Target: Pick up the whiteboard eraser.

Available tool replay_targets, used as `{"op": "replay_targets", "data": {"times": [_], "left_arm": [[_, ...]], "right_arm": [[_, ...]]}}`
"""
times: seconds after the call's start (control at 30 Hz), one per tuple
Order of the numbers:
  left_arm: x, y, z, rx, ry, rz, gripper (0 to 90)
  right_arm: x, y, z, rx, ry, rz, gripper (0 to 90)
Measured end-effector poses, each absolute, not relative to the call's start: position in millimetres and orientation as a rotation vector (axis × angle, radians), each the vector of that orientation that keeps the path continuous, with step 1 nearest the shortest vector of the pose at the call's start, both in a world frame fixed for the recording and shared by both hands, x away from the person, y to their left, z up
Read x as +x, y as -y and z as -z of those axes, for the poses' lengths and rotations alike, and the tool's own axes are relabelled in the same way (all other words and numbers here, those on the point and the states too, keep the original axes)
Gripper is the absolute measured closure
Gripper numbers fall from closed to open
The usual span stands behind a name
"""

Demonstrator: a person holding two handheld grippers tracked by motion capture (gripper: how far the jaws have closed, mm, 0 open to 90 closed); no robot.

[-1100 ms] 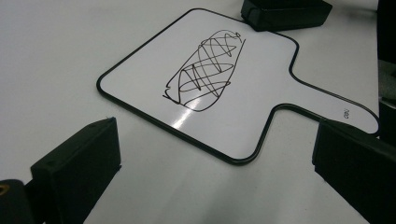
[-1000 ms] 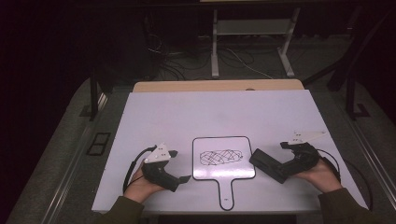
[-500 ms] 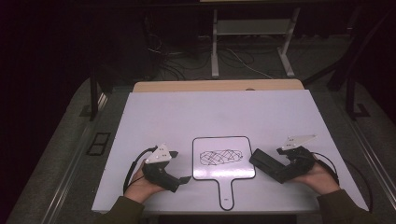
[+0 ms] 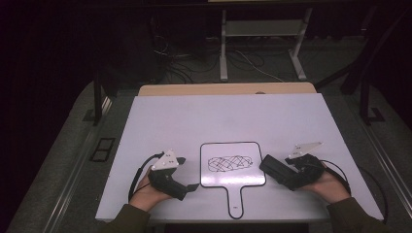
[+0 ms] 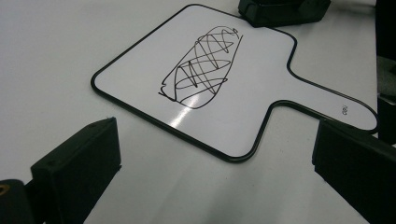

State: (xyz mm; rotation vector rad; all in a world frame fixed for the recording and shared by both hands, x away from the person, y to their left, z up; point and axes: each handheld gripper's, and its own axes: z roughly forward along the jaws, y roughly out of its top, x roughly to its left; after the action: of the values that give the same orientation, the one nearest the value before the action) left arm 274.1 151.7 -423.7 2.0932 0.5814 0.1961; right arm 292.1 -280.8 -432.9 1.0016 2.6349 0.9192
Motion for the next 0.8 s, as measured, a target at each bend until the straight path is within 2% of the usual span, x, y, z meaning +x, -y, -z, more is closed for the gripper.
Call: {"op": "replay_targets", "data": {"times": [0.1, 0.13, 0.43, 0.8], "left_arm": [[274.2, -152.1, 423.6, 2.098, -0.578, -0.197, 0.2], [274.3, -152.2, 423.5, 2.097, -0.577, -0.197, 0.2], [274.1, -151.6, 423.6, 2.095, -0.578, -0.195, 0.3], [274.0, -151.7, 423.3, 2.101, -0.569, -0.194, 0.3]], "right_arm": [[292.3, 279.0, 434.4, 1.007, -2.627, -0.895, 15.6], [292.8, 278.9, 434.6, 1.003, -2.64, -0.894, 22.9], [293.1, 276.7, 435.4, 1.008, -2.645, -0.878, 23.5], [292.7, 274.7, 435.7, 0.996, -2.652, -0.858, 31.8]]}}
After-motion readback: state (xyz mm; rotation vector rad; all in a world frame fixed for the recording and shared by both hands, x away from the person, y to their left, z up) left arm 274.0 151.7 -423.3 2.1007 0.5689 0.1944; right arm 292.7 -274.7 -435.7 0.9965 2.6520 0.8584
